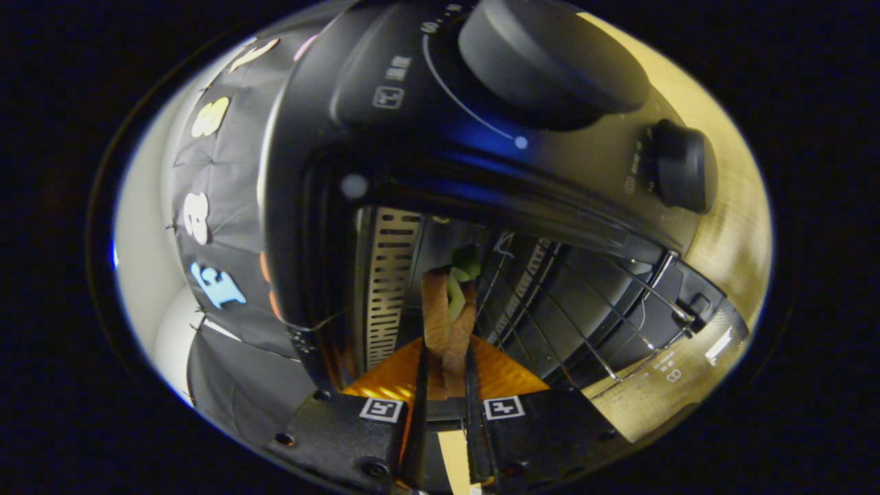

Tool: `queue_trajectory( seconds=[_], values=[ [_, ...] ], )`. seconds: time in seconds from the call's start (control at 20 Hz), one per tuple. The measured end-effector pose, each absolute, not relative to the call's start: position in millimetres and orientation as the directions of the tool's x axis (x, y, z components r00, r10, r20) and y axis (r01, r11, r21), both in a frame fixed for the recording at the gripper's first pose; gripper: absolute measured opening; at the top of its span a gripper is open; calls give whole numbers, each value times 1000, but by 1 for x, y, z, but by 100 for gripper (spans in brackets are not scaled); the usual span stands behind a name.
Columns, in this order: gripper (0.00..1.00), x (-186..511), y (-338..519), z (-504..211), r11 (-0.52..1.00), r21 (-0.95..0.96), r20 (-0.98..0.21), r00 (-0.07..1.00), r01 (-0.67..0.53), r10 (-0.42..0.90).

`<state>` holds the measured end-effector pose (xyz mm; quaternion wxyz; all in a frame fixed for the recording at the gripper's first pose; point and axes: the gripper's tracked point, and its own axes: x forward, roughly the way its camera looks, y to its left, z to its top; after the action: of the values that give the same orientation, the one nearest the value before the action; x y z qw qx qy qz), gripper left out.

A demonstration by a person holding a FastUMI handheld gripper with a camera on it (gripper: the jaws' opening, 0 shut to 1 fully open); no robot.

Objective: Open the toaster oven, put the food inside, and close the toaster oven door.

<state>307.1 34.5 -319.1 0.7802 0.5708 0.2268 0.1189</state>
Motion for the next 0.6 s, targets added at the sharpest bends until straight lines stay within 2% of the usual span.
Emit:
queue_trajectory(
  seconds=[0.1, 0.15, 0.35, 0.6],
  values=[
    [36, 306, 38, -331, 362, 926, -265, 859, 101, 437],
    [41, 305, 40, -327, 359, 929, -256, 859, 91, 443],
    [53, 295, 49, -326, 358, 929, -268, 841, 97, 469],
    [69, 285, 55, -329, 501, 863, -339, 811, 66, 476]
  ],
)
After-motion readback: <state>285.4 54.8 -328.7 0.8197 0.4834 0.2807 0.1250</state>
